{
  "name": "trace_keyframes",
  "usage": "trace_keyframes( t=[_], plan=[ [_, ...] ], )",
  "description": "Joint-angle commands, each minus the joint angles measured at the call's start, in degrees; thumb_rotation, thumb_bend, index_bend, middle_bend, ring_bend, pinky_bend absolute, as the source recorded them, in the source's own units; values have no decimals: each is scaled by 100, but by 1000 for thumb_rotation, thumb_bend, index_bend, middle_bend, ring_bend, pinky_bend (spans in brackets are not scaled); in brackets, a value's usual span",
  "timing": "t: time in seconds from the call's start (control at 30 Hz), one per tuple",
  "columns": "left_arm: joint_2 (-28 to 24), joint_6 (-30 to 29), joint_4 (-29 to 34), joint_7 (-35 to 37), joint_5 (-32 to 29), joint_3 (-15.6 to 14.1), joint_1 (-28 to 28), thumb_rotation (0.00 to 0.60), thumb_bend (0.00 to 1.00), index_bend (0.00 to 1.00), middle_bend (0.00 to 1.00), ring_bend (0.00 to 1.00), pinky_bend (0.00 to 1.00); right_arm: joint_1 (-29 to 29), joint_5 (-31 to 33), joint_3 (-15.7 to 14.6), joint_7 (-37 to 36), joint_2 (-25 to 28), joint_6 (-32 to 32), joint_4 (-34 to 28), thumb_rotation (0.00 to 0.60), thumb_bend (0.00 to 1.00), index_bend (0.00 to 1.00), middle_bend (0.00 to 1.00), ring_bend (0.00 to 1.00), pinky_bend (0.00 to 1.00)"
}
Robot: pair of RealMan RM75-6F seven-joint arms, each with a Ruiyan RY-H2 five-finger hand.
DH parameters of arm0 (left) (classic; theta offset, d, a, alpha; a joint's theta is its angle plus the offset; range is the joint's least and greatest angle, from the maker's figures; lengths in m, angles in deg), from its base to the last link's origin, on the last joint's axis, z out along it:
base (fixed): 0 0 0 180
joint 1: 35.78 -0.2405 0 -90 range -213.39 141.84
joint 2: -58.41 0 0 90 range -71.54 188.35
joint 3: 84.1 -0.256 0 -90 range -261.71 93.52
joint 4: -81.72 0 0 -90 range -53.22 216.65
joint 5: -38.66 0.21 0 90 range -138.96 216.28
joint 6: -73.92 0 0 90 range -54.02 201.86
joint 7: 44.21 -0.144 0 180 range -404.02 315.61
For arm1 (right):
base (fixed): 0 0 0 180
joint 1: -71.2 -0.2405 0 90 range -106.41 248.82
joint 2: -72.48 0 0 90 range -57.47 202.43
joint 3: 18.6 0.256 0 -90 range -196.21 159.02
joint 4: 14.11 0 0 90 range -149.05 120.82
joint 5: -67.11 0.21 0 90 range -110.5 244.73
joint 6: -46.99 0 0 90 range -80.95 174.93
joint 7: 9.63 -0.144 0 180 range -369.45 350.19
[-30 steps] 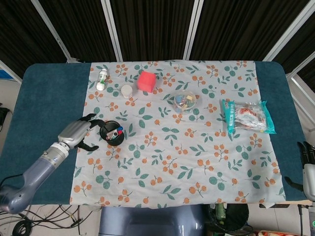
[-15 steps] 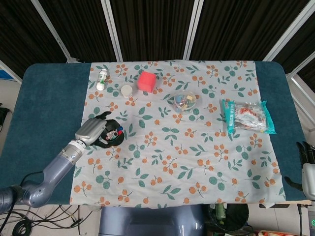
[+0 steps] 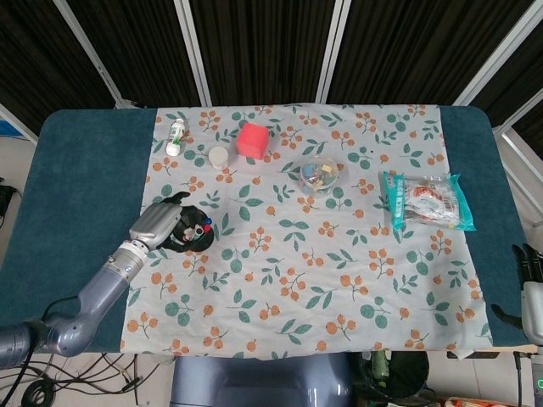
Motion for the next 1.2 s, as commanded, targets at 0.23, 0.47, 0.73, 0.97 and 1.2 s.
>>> trace_keyframes(
  t=[0.23, 0.47, 0.73, 0.97, 1.2],
  plan=[
    [110, -26, -105, -25, 80, 22, -27, 600, 263, 459, 491, 81, 183, -6, 7, -8, 18, -7, 18, 2, 600, 13, 91, 99, 163, 190],
    [209, -38, -129, -80, 136, 42, -24, 600, 304, 491, 518, 103, 193, -7, 26, -5, 25, -6, 25, 12, 600, 13, 91, 99, 163, 190],
    [273, -30, -213, -95, 144, 38, -56, 600, 307, 500, 523, 107, 197, -12, 32, -7, 20, -9, 40, 16, 600, 12, 90, 99, 163, 189],
    [314, -37, -233, -170, 235, 24, -55, 600, 307, 491, 523, 107, 197, -12, 39, -6, 20, -7, 40, 13, 600, 12, 91, 99, 163, 190],
    [351, -128, -239, -214, 305, 32, -94, 600, 382, 541, 561, 147, 216, -14, 29, -9, 6, -4, 43, 13, 600, 11, 91, 99, 163, 190]
  ],
)
